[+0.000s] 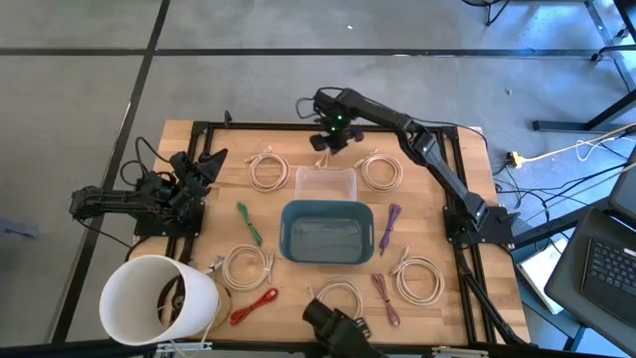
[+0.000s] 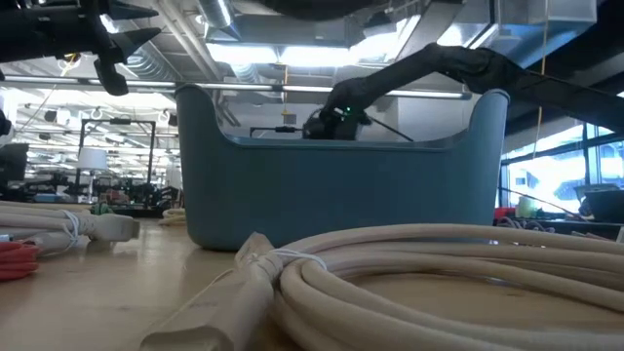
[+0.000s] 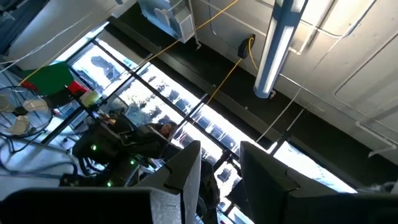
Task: Pick & Place USB Port
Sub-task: Put the white charger cable into the transparent bin
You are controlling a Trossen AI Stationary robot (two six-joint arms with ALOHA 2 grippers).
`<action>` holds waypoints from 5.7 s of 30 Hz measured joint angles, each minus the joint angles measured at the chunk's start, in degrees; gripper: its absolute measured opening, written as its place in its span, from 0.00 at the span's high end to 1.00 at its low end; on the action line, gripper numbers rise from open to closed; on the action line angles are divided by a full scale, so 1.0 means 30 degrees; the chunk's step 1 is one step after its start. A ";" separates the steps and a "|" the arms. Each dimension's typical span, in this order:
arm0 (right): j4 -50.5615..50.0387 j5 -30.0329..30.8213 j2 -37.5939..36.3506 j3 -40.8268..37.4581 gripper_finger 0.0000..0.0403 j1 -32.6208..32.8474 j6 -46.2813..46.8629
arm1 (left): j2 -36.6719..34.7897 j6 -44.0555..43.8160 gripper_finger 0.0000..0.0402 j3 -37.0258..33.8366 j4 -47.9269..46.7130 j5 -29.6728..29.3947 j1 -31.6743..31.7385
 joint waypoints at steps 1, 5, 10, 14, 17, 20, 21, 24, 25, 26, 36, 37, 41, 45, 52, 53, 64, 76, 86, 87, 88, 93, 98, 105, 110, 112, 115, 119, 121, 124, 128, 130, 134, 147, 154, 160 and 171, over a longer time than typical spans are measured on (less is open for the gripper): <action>-0.0656 0.0964 0.0017 0.0000 1.00 -0.0045 -0.0362 | -0.0005 0.0002 0.74 0.0000 0.0000 -0.0014 -0.0005; -0.3049 0.3506 -0.0001 -0.0238 1.00 -0.0338 -0.2345 | -0.0002 0.0021 0.74 0.0000 0.0000 -0.0082 0.0001; -0.1418 0.2963 -0.0227 -0.0007 1.00 -0.0561 -0.3748 | -0.0006 0.0381 0.74 0.0000 -0.0007 -0.0278 0.0001; 0.0701 0.1773 -0.0649 0.0004 1.00 -0.0928 -0.6365 | 0.0001 0.0381 0.74 0.0000 -0.0141 -0.0248 0.0001; 0.0199 0.1625 -0.0857 0.0029 1.00 -0.1187 -0.9515 | 0.0000 0.0366 0.74 0.0000 -0.0174 -0.0242 0.0001; -0.1397 0.3579 -0.0857 -0.0073 1.00 -0.1448 -1.1514 | -0.0006 0.0140 0.74 0.0000 -0.0168 -0.0249 0.0001; -0.1679 0.4478 -0.0857 -0.0073 1.00 -0.1589 -1.1994 | -0.0001 0.0096 0.74 0.0000 -0.0168 -0.0254 0.0001; -0.1566 0.5393 -0.0860 -0.0073 1.00 -0.1961 -1.3038 | -0.0006 0.0101 0.74 0.0000 -0.0168 -0.0504 -0.0001; -0.1381 0.5029 -0.0857 -0.0043 1.00 -0.2040 -1.3117 | -0.0006 0.0199 0.74 0.0000 -0.0168 -0.0724 0.0001; -0.1178 0.4282 -0.0864 -0.0036 1.00 -0.2089 -1.3177 | 0.0000 0.0300 0.74 0.0000 -0.0167 -0.0882 0.0001; 0.3826 -0.1035 -0.0843 -0.0036 1.00 -0.2067 -0.8996 | -0.0006 0.0389 0.74 0.0000 -0.0160 -0.1759 0.0001; 0.4401 -0.1203 -0.0843 -0.0036 1.00 -0.2067 -0.7657 | -0.0006 0.0482 0.74 0.0000 -0.0160 -0.1787 0.0001; 0.6505 -0.2946 -0.0835 -0.0036 1.00 -0.2067 -0.1115 | 0.0000 0.0888 0.74 0.0000 -0.0159 -0.2193 0.0000; 0.6330 -0.3094 -0.0407 -0.0007 1.00 -0.2030 0.1240 | 0.0000 0.0891 0.74 0.0000 -0.0153 -0.2549 0.0001; 0.3500 -0.3481 0.0996 -0.0007 1.00 -0.2082 0.0523 | -0.0006 0.0861 0.74 0.0000 -0.0044 -0.2196 -0.0004; 0.3503 -0.3454 0.0993 -0.0007 1.00 -0.2134 0.0523 | 0.0001 0.0854 0.74 0.0000 -0.0047 -0.2151 0.0001; 0.0208 -0.0118 0.0892 0.0007 1.00 -0.2602 -0.2187 | -0.0001 0.0792 0.74 0.0000 0.0015 -0.2064 -0.0004; 0.1436 0.2966 -0.0932 -0.0095 1.00 -0.2540 -0.8056 | -0.0006 0.0738 0.74 0.0000 0.0007 -0.1773 -0.0005; -0.0503 0.2444 -0.3626 -0.0087 0.97 -0.2030 -1.8174 | -0.0006 0.0738 0.74 0.0000 0.0007 -0.2050 -0.0006; -0.0448 0.1969 -0.3620 -0.0094 0.96 -0.2009 -1.8476 | -0.0006 0.0738 0.74 0.0000 0.0007 -0.2049 -0.0006; -0.0459 0.1670 -0.3571 -0.0115 0.93 -0.1966 -1.8946 | -0.0003 0.0738 0.74 0.0000 0.0007 -0.2042 -0.0003; 0.0187 0.2510 -0.3517 -0.0124 0.75 -0.1333 -2.1089 | 0.0000 0.0730 0.74 0.0000 0.0007 -0.1670 -0.0006; 0.1836 0.4249 -0.3517 -0.0117 0.54 -0.0495 -2.1600 | -0.0006 0.0897 0.74 0.0000 0.0001 -0.1692 -0.0006; 0.2405 0.5517 -0.3405 -0.0436 0.43 0.0268 -2.0758 | -0.0006 0.1029 0.74 0.0000 0.0000 -0.1524 0.0001; 0.1586 0.5556 -0.3174 -0.2277 0.47 0.0257 -2.0324 | -0.0006 0.1036 0.74 0.0000 0.0000 -0.1451 -0.0006; 0.1725 0.5612 -0.3174 -0.3323 0.49 0.0250 -2.0510 | -0.0001 0.1036 0.74 0.0000 0.0000 -0.1299 -0.0006; 0.1840 0.5606 -0.3174 -0.4773 0.50 0.0271 -2.0641 | -0.0006 0.1036 0.74 0.0000 0.0000 -0.1218 -0.0006; 0.2679 0.5568 -0.3167 -0.6430 0.51 0.0265 -2.1049 | -0.0004 0.1044 0.74 0.0000 0.0000 -0.1215 -0.0006; 0.3021 0.5723 -0.3177 -0.6914 0.51 0.0265 -2.1224 | 0.0000 0.1044 0.74 0.0000 0.0000 -0.1218 -0.0001; 0.3076 0.6672 -0.3211 -0.7045 0.51 0.0308 -2.1261 | 0.0000 0.1044 0.74 0.0000 0.0000 -0.1220 -0.0006; 0.2692 0.6894 -0.3177 -0.6181 0.51 0.0230 -2.1184 | 0.0001 0.1057 0.74 0.0000 -0.0007 -0.1440 0.0001; 0.3157 0.6898 -0.3211 -0.5583 0.51 0.0206 -2.1181 | -0.0003 0.1162 0.74 0.0000 -0.0004 -0.1650 -0.0004; 0.4036 0.5842 -0.3211 -0.5033 0.51 0.0292 -2.1263 | -0.0006 0.2379 0.74 0.0000 -0.0007 -0.2209 -0.0004; 0.6158 0.4898 -0.3116 -0.6273 0.58 0.0243 -2.2497 | 0.0001 0.3047 0.74 0.0000 -0.0087 -0.2217 0.0001; 0.6271 0.4938 -0.3116 -0.6346 0.65 0.0243 -2.2507 | -0.0001 0.3044 0.74 0.0000 -0.0086 -0.2217 0.0001; 0.6286 0.4935 -0.3116 -0.6353 0.87 0.0243 -2.2419 | -0.0002 0.3040 0.74 0.0000 -0.0080 -0.2217 0.0001; 0.6689 0.5488 -0.3116 -0.6360 0.99 0.0243 -2.1550 | 0.0001 0.3040 0.74 0.0000 -0.0073 -0.2217 0.0001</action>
